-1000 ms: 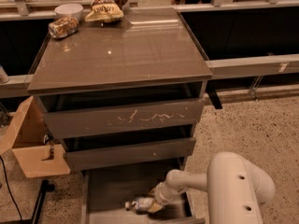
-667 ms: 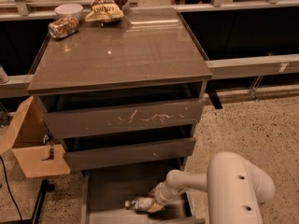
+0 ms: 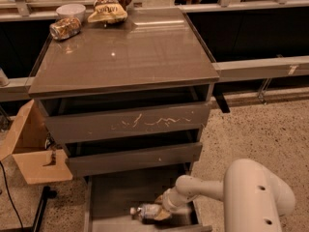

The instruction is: Pick blue plastic bottle from bottom drawer and place on counter

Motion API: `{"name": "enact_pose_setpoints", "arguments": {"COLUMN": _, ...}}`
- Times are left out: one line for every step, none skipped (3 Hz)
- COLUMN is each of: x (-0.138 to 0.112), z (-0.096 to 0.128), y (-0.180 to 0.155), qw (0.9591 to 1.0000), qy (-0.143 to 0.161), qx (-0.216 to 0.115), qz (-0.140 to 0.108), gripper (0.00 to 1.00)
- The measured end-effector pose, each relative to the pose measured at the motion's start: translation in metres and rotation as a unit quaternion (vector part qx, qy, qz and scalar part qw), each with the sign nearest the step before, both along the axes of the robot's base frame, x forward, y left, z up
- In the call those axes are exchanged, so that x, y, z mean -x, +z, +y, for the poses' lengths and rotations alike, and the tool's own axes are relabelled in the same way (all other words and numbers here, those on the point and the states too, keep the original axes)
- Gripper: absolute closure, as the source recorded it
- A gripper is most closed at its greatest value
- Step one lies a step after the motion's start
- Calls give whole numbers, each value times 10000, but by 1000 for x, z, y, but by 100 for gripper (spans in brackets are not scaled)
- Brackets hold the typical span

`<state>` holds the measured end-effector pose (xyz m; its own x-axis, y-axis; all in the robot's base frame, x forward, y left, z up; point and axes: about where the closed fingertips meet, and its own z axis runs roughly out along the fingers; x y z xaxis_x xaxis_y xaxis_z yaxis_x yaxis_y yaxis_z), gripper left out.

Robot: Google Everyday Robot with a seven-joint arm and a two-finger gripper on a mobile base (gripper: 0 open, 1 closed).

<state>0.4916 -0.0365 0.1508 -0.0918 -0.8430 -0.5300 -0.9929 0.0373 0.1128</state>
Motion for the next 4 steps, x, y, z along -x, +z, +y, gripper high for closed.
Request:
{"name": "enact_pose_setpoints", "arguments": {"x": 9, "z": -13, "y": 24, "qw": 9998, "qy": 38, "qx": -190, "qz": -72, "gripper": 100}}
{"name": "enact_pose_setpoints", "arguments": {"x": 28, "z": -32, "y": 76, "qw": 9976, "qy": 166, "qx": -631, "qz": -223, "gripper": 100}}
{"name": "enact_pose_setpoints", "arguments": {"x": 39, "z": -58, "y": 127, "qw": 9942, "qy": 232, "qx": -954, "qz": -435, "gripper": 100}}
{"name": "enact_pose_setpoints", "arguments": {"x": 46, "z": -94, "y": 199, "qw": 9877, "qy": 214, "qx": -1245, "qz": -922, "gripper": 100}}
